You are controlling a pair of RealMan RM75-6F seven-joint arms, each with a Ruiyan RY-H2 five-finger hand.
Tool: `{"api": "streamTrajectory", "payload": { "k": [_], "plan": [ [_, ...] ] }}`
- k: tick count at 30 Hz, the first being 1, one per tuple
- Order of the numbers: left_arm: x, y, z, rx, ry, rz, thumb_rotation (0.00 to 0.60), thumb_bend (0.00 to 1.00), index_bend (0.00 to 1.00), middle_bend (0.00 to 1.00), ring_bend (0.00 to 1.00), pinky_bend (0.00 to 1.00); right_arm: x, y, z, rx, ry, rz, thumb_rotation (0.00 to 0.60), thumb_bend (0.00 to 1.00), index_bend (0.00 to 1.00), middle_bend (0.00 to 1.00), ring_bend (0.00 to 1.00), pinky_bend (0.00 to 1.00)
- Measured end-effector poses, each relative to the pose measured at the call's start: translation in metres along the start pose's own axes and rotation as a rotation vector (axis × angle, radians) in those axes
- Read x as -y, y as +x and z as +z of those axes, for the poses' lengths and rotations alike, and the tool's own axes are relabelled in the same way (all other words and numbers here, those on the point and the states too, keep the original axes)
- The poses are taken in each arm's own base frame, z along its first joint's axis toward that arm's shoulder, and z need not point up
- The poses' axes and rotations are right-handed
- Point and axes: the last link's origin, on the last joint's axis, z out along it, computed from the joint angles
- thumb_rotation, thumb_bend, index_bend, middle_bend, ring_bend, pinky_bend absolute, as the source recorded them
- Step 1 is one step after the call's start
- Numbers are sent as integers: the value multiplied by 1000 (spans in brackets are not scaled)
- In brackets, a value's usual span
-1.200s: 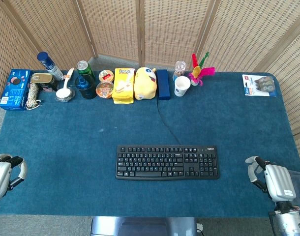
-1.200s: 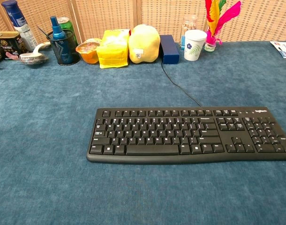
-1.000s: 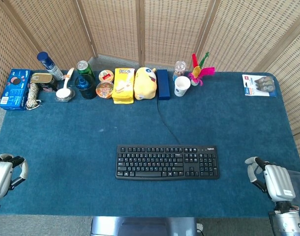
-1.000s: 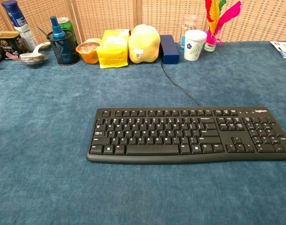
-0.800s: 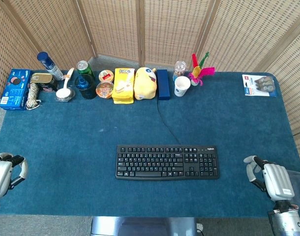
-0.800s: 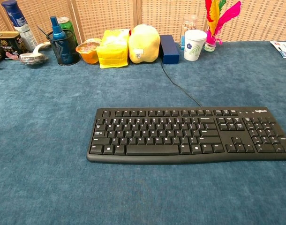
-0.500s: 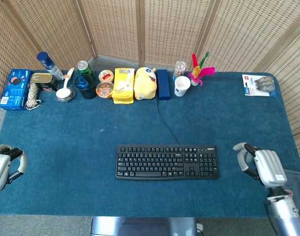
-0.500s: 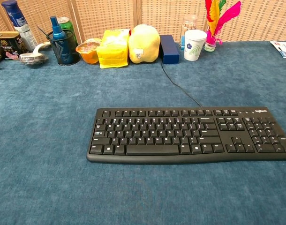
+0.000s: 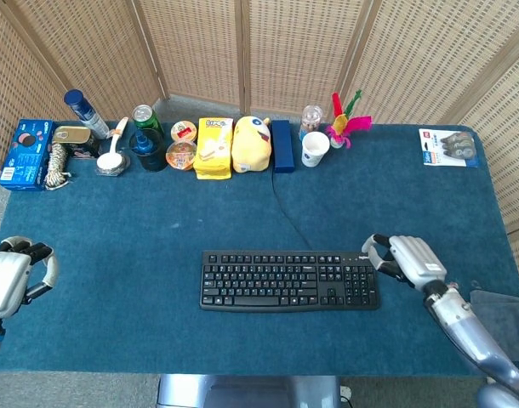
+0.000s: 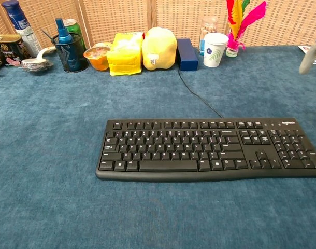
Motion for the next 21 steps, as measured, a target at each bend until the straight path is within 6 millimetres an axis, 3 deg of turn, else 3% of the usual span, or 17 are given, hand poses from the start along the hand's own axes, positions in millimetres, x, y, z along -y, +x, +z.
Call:
{"api": "streamTrajectory", "payload": {
  "k": [8,21],
  "plan": [
    [-2,-2,2,10,7,11,15,527,610,566,463,284,-15,-19,18,106,-70,-104,0,625,380,1000,1000,1000],
    [-5,-6,5,19,4,17,13,528,610,566,462,284,-36,-50,26,168,-143,-135,0,625,386,1000,1000,1000]
  ]
}}
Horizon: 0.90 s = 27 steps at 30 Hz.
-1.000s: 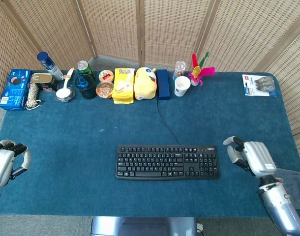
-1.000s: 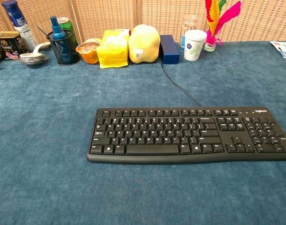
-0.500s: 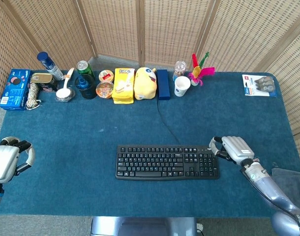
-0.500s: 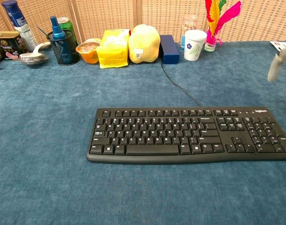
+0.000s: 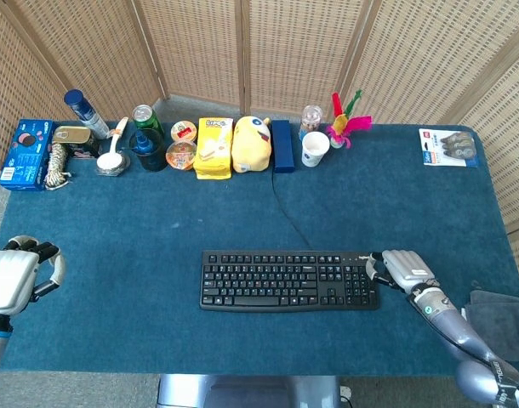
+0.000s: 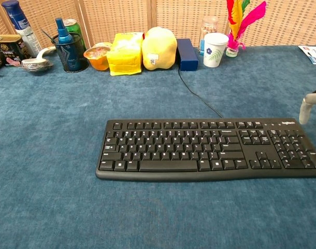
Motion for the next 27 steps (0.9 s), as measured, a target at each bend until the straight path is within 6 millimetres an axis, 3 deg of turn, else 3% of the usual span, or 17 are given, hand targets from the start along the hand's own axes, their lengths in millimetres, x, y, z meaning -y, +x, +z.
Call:
{"api": "streamTrajectory", "payload": {
  "k": [27],
  "plan": [
    [4,-6,-1,12,15,5,13,528,610,566,458,284,-8,-16,23,21,-55,-28,0,625,386,1000,1000,1000]
  ]
}}
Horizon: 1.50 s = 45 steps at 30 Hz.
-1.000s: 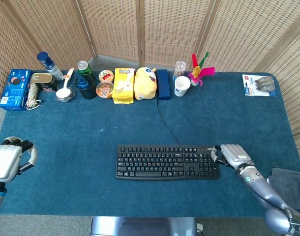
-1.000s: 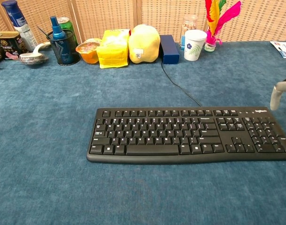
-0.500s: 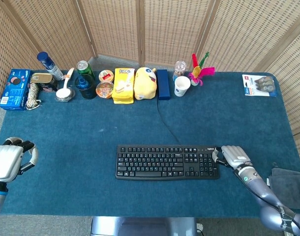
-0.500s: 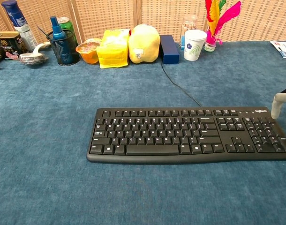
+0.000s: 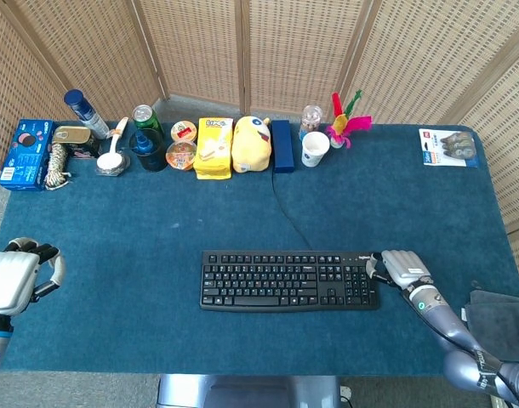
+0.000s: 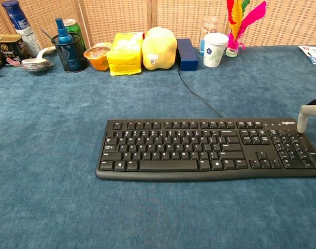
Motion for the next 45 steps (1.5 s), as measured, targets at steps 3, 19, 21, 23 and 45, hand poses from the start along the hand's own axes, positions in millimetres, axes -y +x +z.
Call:
{"api": "streamTrajectory", "payload": {
  "k": [3,19,21,23,45],
  "plan": [
    [1,0,0,1,1,-1,12,528,610,566,458,284,0,-1,1,4,-4,-4,0,625,386,1000,1000,1000],
    [3,-1,-1,1,4,-5,12,528,611,565,458,284,2,-5,3,9,-18,-13,0,625,386,1000,1000,1000],
    [4,-2,-1,2,5,-6,13,528,611,565,458,284,2,-5,3,8,-19,-13,0,625,385,1000,1000,1000],
    [4,-2,-1,3,6,-8,12,528,611,566,458,284,2,-5,3,8,-21,-12,0,625,385,1000,1000,1000],
    [6,-6,-8,-1,9,-19,15,527,611,565,458,284,1,45,-54,-208,-3,29,0,618,386,938,997,909]
  ]
}}
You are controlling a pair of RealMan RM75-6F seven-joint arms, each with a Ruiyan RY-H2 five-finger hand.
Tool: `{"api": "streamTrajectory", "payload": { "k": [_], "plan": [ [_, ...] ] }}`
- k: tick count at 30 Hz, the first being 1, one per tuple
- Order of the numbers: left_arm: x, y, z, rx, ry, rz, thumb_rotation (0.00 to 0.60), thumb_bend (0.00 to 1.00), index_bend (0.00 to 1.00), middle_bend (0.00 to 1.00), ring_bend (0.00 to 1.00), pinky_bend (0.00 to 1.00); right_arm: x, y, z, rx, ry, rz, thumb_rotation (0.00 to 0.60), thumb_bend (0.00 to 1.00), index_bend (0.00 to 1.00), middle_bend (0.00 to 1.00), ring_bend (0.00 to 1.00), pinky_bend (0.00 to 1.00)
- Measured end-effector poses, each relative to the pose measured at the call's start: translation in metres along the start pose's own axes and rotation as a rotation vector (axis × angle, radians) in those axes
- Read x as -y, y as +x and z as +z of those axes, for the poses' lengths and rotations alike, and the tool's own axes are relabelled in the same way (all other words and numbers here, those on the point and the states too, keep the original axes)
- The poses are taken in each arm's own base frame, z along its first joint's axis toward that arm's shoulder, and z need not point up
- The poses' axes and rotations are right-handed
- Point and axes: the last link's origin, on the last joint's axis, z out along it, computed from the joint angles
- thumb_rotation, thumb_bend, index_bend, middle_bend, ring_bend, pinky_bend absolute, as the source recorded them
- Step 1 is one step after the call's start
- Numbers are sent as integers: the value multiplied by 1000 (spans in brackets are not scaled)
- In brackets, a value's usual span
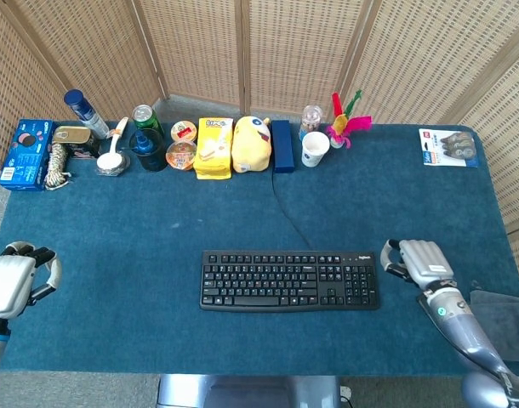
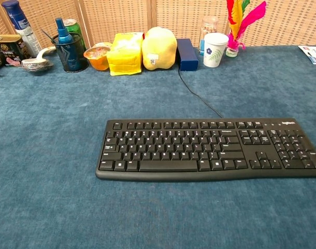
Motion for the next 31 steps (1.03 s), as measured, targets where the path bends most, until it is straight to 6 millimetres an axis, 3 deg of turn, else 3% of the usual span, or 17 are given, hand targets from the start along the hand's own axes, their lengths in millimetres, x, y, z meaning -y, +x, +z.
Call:
{"api": "streamTrajectory", "payload": {
  "k": [2,6,9,16,21,27,31],
  "plan": [
    [0,0,-4,-4,2,0,14,527,610,565,458,284,-3,3,-7,-28,1,28,0,614,385,867,965,869],
    [1,-2,-16,-3,12,-8,13,527,610,565,458,284,-9,7,-21,-96,9,69,0,600,385,688,768,756],
    [2,-5,-25,8,23,-15,12,527,610,566,458,284,-15,8,-34,-160,19,97,0,594,386,623,675,677],
    [6,-16,-44,39,44,-39,14,528,610,566,458,284,-31,-3,-67,-310,49,118,0,594,386,603,623,627],
    [4,-23,-51,47,47,-64,12,527,611,566,458,284,-45,-24,-89,-377,40,116,0,593,386,589,603,609],
    [4,-29,-56,57,50,-72,14,528,610,565,458,284,-52,-39,-100,-408,13,114,0,593,385,588,599,605],
    [3,-28,-55,50,48,-74,12,528,610,566,458,284,-54,-39,-101,-427,9,114,0,593,385,588,598,605]
  ]
}}
